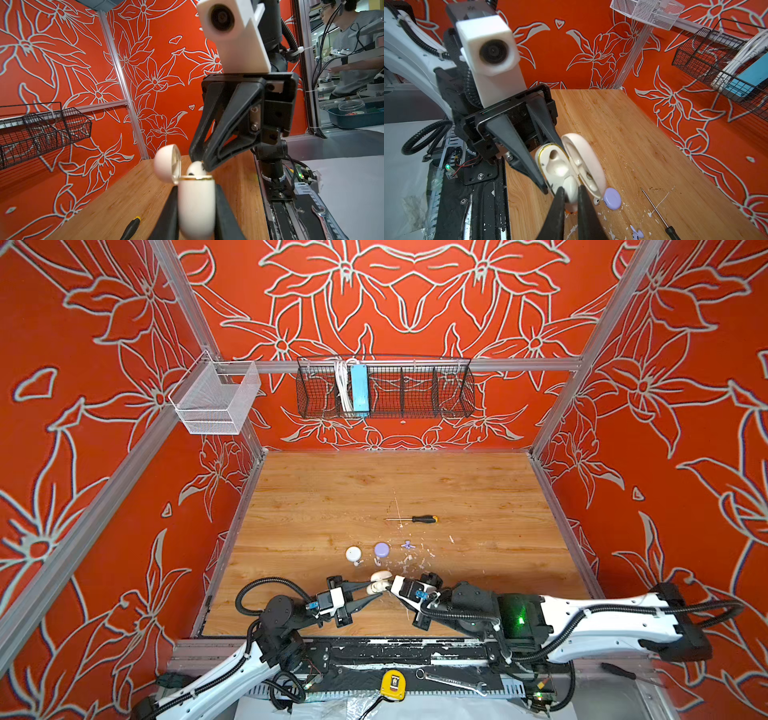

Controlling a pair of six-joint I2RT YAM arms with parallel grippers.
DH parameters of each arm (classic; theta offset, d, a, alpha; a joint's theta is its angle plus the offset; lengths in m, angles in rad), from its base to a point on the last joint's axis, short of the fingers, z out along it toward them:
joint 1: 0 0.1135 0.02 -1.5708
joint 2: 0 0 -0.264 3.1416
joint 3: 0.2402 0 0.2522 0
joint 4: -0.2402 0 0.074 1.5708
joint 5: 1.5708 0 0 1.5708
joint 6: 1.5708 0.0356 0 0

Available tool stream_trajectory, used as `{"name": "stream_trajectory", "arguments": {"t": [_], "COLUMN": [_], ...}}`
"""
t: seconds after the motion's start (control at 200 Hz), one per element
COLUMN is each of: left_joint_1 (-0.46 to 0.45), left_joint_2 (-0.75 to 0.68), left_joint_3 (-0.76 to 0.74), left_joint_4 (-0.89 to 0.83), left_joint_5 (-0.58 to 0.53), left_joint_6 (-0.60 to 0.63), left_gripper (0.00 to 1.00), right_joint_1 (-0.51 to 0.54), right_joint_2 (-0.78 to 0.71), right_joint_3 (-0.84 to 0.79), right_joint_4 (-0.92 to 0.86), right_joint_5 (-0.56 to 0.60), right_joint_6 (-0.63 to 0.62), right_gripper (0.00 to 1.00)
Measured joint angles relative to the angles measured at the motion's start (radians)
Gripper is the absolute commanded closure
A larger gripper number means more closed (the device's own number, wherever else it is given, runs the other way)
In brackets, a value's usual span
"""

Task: Insert the wireless bluetooth earbuds into the charging case
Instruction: 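Swing the right gripper away from the case toward the loose earbuds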

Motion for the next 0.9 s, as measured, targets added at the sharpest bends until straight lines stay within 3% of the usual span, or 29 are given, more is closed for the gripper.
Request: {"name": "stream_trajectory", "arguments": {"t": [0.155,0.285,0.556,0.611,0.706,0.896], "left_joint_1": [0.0,0.0,0.0,0.0,0.0,0.0], "left_joint_2": [0.0,-0.001,-0.023,-0.035,-0.056,-0.032], "left_joint_3": [0.0,0.0,-0.018,-0.019,-0.019,-0.016], "left_joint_4": [-0.003,-0.003,0.039,0.042,0.042,0.039], "left_joint_5": [-0.005,-0.022,-0.169,-0.183,-0.183,-0.129], "left_joint_6": [0.0,-0.003,-0.047,-0.051,-0.05,-0.035], "left_gripper": [1.0,1.0,1.0,1.0,1.0,1.0], "right_joint_1": [-0.003,-0.005,-0.058,-0.093,-0.138,-0.145], "right_joint_2": [0.0,-0.008,-0.108,-0.118,-0.12,-0.104], "right_joint_3": [0.0,0.0,0.0,0.0,-0.01,-0.034], "right_joint_4": [-0.001,-0.004,-0.026,-0.033,-0.036,-0.033], "right_joint_5": [0.0,0.001,0.047,0.046,0.018,-0.09], "right_joint_6": [0.011,0.026,0.109,0.141,0.179,0.192], "right_gripper": [0.86,0.77,0.7,0.63,0.56,0.56]}}
